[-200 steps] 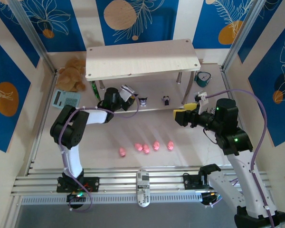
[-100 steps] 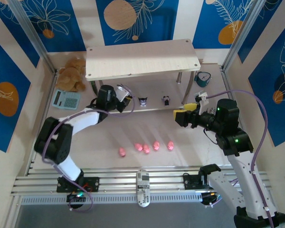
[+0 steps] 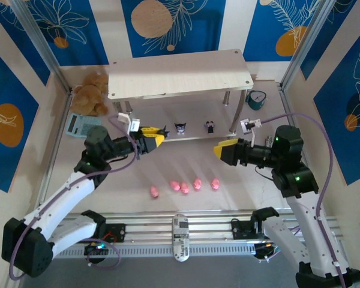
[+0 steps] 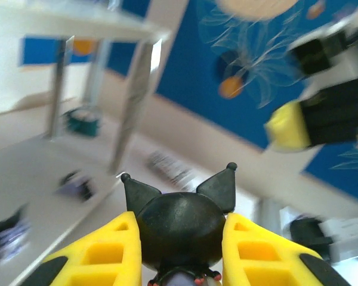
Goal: Place and organize the plastic toys onto the shelf
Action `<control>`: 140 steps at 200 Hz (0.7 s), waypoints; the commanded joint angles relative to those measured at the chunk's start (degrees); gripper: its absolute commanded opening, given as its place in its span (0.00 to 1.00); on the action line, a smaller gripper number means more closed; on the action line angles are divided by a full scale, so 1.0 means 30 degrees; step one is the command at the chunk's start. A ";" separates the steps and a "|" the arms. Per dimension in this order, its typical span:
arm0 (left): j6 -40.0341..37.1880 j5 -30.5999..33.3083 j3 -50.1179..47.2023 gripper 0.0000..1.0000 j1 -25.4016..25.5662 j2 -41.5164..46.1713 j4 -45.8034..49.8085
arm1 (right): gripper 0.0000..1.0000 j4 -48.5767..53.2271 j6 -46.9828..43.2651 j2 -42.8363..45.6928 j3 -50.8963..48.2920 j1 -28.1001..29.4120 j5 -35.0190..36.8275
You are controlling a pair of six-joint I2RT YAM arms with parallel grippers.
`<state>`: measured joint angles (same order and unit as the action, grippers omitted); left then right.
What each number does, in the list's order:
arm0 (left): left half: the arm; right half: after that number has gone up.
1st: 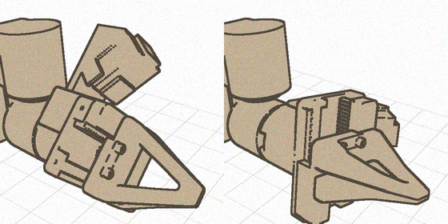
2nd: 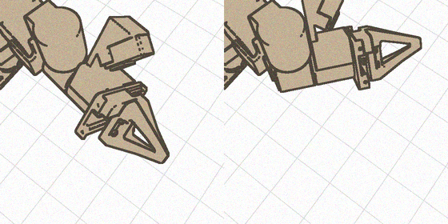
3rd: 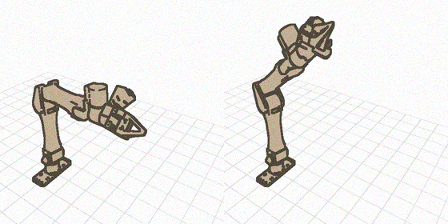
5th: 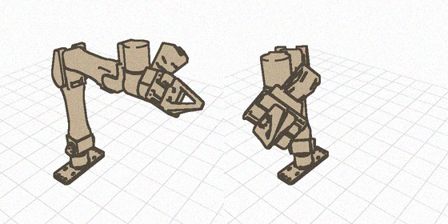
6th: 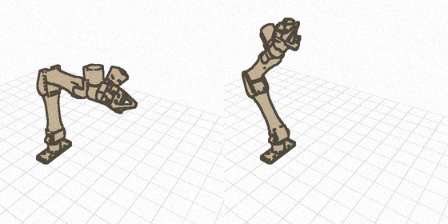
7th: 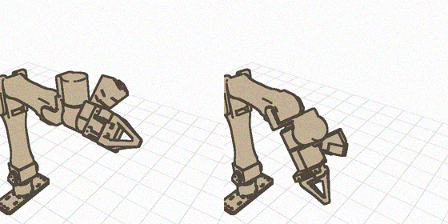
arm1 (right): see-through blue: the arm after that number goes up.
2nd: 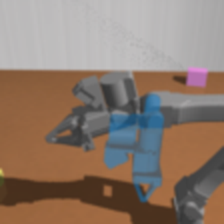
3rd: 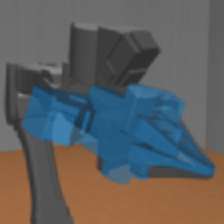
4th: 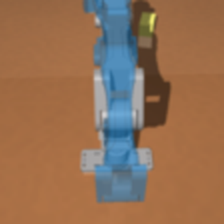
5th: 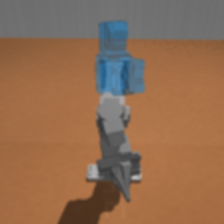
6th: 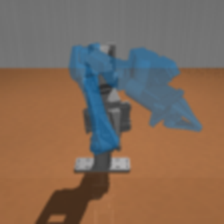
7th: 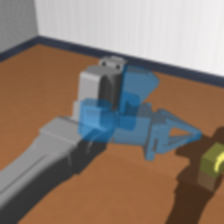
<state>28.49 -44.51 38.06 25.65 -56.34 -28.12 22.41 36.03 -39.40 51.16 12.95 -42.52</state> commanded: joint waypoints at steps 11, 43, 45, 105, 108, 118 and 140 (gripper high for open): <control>1.1291 -0.2272 -0.1685 0.15 0.0144 -0.0341 -1.3430 | 0.78 -0.2216 0.4726 0.1683 -0.1980 0.2167 -0.1000; 1.4306 -0.2057 -0.1518 0.14 0.0809 -0.1427 -1.7492 | 0.81 -0.6294 0.8577 0.1895 -0.3782 0.4820 0.0252; 1.4310 -0.2167 -0.1443 0.13 0.0887 -0.1434 -1.7492 | 0.81 -0.6533 0.8759 0.1849 -0.3869 0.4955 0.0279; 1.7634 -0.2812 0.0136 0.15 0.1783 -0.3168 -1.7472 | 0.77 0.0608 -0.4480 0.2291 0.1123 0.9863 0.7341; 1.7944 -0.2867 0.0249 0.15 0.1839 -0.3341 -1.7512 | 0.77 0.1010 -0.5353 0.2205 0.1479 0.9995 0.7977; 1.8828 -0.3051 0.0626 0.15 0.2085 -0.3872 -1.7492 | 0.75 0.1467 -0.7389 0.1922 0.2187 1.0122 0.8408; 2.0191 -0.3655 0.1555 0.14 0.2778 -0.4492 -1.7520 | 0.75 0.0530 -1.0766 0.1723 0.2504 1.0382 0.8789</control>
<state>81.41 -52.53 38.72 31.73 -68.55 -76.75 20.86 23.11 -33.71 57.56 43.16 -23.35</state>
